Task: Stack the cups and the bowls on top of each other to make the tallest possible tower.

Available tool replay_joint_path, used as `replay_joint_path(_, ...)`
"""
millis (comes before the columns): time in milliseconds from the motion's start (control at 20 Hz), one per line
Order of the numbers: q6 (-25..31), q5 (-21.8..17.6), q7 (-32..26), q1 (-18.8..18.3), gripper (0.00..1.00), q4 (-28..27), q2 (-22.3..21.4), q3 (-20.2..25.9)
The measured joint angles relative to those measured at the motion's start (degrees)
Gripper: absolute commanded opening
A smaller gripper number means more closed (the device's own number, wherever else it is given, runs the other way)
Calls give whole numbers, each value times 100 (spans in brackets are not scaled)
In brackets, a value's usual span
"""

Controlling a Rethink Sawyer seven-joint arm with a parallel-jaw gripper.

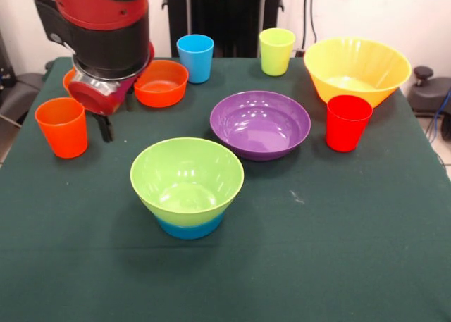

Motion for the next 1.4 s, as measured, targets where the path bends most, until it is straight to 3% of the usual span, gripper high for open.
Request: replay_joint_path(1400, 0, -18, 0, 48, 100, -48, -75, 0)
